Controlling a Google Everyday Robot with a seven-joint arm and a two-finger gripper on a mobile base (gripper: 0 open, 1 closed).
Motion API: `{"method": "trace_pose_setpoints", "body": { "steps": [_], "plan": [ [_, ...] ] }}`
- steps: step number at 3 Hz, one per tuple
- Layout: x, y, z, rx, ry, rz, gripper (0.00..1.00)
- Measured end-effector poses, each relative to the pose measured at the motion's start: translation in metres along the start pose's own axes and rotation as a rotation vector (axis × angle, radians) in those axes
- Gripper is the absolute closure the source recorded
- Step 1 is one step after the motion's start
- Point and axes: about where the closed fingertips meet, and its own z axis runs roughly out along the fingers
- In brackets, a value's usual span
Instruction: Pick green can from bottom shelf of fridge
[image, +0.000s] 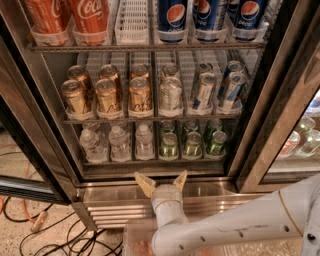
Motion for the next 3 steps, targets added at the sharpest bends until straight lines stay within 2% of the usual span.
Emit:
{"method": "trace_pose_setpoints", "body": {
  "steps": [2,3],
  "plan": [
    [-0.0083,0.0057,-0.0043,0.031,-0.087,-0.076,0.0],
    [-0.0083,0.0057,-0.0043,0.031,-0.087,-0.076,0.0]
  ]
}}
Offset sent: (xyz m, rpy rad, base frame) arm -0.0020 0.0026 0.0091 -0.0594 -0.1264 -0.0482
